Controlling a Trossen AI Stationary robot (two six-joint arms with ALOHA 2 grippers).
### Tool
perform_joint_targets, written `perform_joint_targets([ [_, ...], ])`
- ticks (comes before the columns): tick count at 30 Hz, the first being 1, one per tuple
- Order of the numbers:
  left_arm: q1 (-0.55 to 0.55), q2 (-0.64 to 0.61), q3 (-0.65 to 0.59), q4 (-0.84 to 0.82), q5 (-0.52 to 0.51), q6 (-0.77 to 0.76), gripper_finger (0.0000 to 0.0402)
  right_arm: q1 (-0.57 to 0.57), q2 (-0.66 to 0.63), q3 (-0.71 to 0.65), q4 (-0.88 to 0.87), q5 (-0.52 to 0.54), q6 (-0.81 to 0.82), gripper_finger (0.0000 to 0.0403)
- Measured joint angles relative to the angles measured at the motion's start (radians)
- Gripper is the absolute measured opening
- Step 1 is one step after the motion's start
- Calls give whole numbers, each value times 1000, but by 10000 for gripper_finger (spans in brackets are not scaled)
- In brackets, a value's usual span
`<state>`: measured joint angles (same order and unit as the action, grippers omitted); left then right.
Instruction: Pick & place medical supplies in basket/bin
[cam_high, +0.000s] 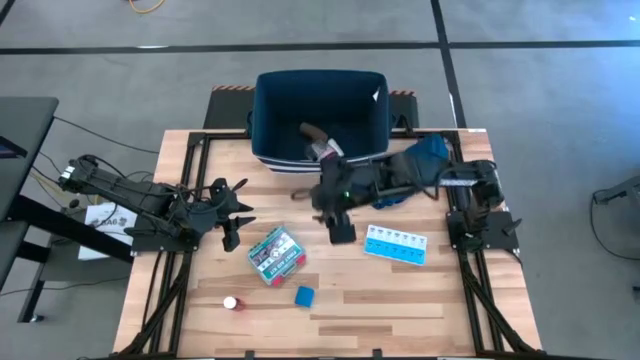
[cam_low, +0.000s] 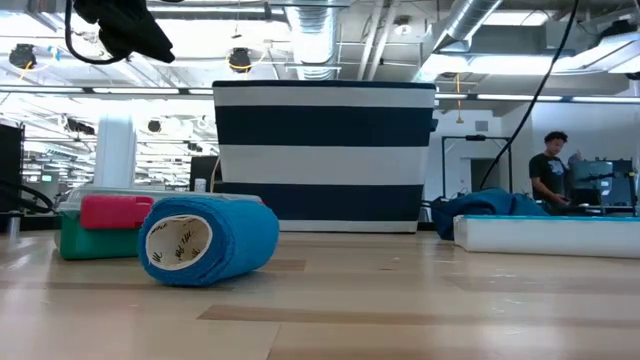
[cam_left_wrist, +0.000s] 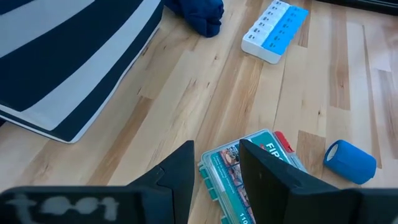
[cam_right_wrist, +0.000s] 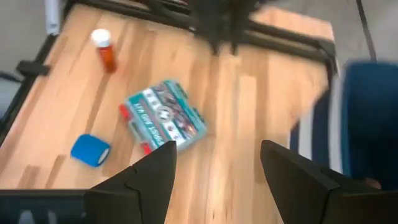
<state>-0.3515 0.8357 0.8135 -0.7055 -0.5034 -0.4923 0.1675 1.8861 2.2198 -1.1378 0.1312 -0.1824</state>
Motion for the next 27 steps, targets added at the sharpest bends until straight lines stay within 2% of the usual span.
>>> perform_joint_targets([
  [7,0,0,0,0,0,-6,114,96,1,-133,160,-4,-194,226],
  [13,0,0,0,0,10,-13,114,164,0,-266,314,-55,-439,226],
  [24,0,0,0,-3,10,-11,114,250,0,-523,658,-60,-454,226],
  [27,0,0,0,-3,10,-5,114,259,0,-571,739,-85,-408,226],
])
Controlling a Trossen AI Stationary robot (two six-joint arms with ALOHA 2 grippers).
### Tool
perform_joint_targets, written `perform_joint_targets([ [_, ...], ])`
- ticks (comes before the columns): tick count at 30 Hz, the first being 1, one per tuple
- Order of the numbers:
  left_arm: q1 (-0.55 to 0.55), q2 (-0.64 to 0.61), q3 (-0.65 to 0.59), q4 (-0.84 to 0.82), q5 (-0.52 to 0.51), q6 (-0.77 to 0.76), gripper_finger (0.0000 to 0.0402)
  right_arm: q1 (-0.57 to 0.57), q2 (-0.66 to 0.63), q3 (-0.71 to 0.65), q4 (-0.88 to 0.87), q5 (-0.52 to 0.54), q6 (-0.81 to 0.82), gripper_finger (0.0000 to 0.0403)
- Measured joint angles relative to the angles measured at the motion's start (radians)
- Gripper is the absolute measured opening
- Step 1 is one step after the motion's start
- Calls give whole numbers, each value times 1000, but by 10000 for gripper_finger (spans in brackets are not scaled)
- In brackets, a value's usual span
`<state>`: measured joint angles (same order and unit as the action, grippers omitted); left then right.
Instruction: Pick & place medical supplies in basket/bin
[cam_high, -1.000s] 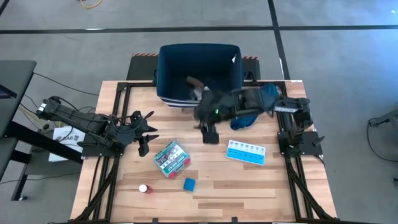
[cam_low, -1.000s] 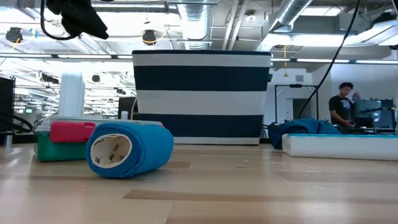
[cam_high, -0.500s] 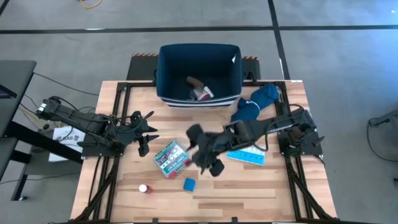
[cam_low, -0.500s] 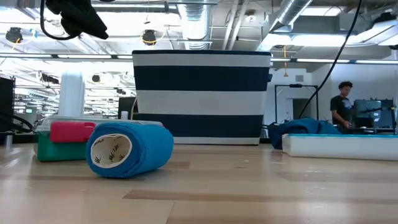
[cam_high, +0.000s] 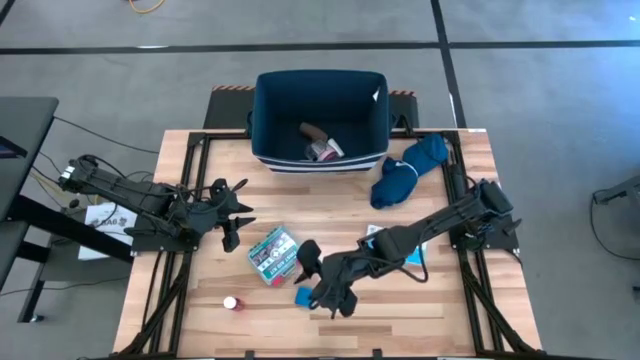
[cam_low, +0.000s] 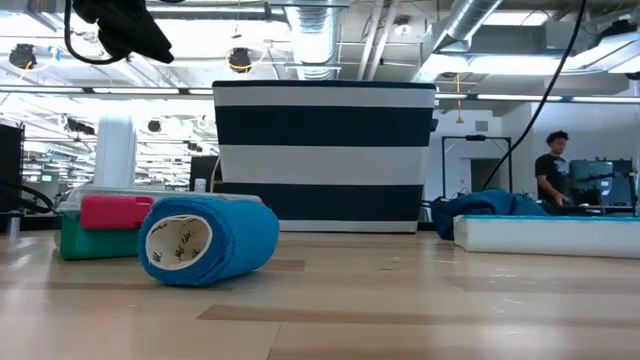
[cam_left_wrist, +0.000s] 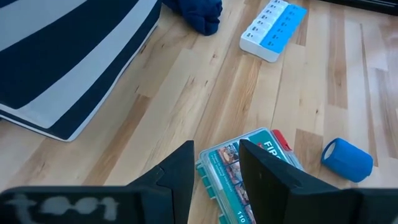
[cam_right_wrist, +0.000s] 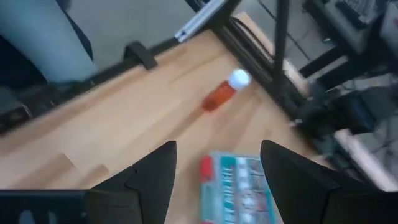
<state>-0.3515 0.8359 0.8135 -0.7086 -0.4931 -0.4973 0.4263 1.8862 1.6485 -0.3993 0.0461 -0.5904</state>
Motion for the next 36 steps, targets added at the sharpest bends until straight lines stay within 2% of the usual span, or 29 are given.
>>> perform_joint_targets([
  [6,0,0,0,1,0,18,114,-2,77,-35,27,-19,58,226],
  [8,0,0,0,-1,-1,22,114,-4,131,-19,72,-36,58,226],
  [16,0,0,0,-25,-2,23,114,-16,273,48,18,-84,57,226],
  [23,0,0,0,-41,-2,23,114,-41,320,52,-47,-129,-24,226],
  [25,0,0,0,-43,-2,23,114,-51,343,63,7,-148,-21,226],
  [27,0,0,0,-45,-2,23,114,-56,351,57,-40,-153,-23,226],
  [30,0,0,0,-53,-3,23,114,-55,393,60,0,-146,-78,226],
  [36,0,0,0,-68,-10,23,114,-66,414,63,-4,-155,-90,226],
])
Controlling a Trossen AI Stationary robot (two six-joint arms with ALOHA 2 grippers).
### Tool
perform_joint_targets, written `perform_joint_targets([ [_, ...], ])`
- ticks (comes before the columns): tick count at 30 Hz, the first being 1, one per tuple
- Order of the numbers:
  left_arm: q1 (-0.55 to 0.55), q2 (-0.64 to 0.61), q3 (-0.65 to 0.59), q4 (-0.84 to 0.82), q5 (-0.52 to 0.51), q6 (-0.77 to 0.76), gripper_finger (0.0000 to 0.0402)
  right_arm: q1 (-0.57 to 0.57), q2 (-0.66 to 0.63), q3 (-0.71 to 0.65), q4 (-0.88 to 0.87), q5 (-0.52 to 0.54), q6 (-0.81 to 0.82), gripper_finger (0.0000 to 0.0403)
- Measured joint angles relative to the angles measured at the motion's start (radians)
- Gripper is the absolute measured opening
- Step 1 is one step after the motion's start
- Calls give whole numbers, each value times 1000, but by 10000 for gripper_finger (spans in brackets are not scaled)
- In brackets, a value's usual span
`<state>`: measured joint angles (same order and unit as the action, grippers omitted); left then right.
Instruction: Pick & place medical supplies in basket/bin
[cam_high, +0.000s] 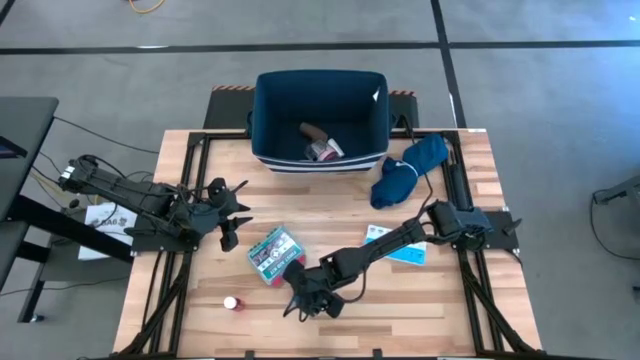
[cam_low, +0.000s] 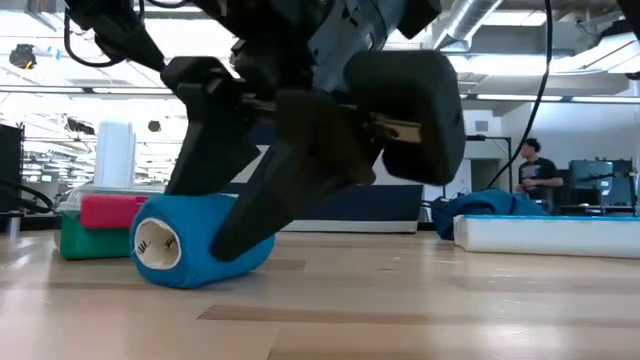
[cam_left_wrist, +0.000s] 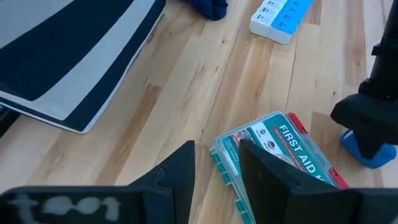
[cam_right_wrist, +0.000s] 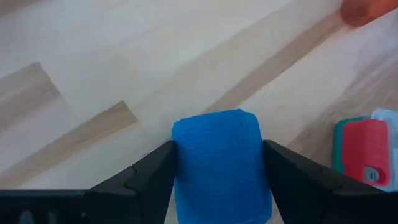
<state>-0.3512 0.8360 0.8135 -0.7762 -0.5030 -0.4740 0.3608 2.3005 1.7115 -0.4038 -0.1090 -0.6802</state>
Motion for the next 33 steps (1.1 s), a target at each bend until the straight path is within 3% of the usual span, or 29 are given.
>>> perform_joint_targets([
  [6,0,0,0,-3,-1,8,114,-4,5,-2,12,-18,14,216],
  [16,0,0,0,-4,-18,24,114,-6,3,-4,32,-78,145,147],
  [24,0,0,0,0,-18,24,114,4,-89,-9,96,-73,157,143],
  [29,0,0,0,0,-18,24,114,-5,-189,-8,89,36,152,140],
  [33,0,0,0,0,-18,24,114,-21,-297,-8,48,199,129,142],
])
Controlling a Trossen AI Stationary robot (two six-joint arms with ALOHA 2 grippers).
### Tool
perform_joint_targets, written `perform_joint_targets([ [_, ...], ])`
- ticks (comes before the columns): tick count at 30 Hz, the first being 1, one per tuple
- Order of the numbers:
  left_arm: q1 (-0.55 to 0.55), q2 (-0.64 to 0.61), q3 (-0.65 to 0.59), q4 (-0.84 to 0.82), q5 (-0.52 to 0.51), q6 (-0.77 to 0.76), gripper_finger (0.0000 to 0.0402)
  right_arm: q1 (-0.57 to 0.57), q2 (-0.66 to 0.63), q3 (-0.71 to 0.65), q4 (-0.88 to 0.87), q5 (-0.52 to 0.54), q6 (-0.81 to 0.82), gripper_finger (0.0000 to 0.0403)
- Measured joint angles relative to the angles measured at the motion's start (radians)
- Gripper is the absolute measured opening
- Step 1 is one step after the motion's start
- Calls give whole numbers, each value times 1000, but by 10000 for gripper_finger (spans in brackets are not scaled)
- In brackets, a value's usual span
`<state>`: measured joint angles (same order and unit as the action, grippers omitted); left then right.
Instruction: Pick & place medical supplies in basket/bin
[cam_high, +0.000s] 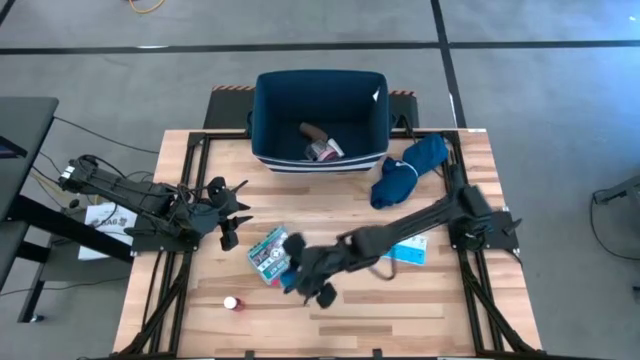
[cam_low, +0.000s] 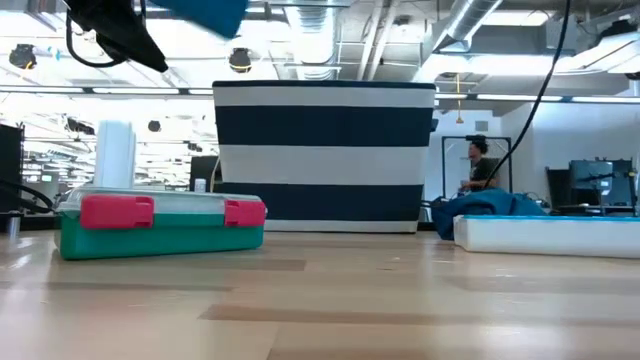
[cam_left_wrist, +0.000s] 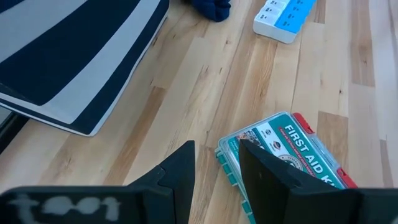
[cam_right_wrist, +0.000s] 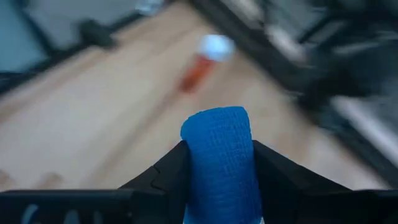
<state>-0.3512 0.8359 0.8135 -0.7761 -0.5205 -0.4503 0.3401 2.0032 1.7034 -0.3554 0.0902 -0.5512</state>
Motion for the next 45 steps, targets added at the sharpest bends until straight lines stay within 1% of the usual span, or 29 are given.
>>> perform_joint_targets([
  [4,0,0,0,2,0,0,114,-38,-111,2,-71,226,-85,144],
  [7,0,0,0,4,0,0,114,-94,-191,2,-71,340,-122,141],
  [11,0,0,0,5,0,0,114,-214,-278,3,-68,400,-131,141],
  [13,0,0,0,5,0,0,114,-296,-296,3,-54,422,-92,144],
  [15,0,0,0,4,0,0,114,-389,-303,3,-52,436,-7,146],
  [18,0,0,0,4,0,-1,114,-519,-296,2,-68,435,212,148],
  [21,0,0,0,3,0,0,114,-622,-249,-2,-77,412,423,148],
  [23,0,0,0,4,1,0,114,-680,-210,-11,-129,375,514,147],
  [26,0,0,0,-4,1,0,114,-730,-150,-10,-122,345,601,148],
  [28,0,0,0,-3,1,0,114,-756,-113,-8,-117,313,640,152],
  [33,-1,0,0,-5,3,0,114,-779,-17,-9,-118,229,722,167],
  [38,-1,0,0,-5,3,-4,114,-793,26,-8,-123,105,710,192],
  [45,-1,0,0,-4,2,-19,114,-790,18,-4,-109,90,682,228],
])
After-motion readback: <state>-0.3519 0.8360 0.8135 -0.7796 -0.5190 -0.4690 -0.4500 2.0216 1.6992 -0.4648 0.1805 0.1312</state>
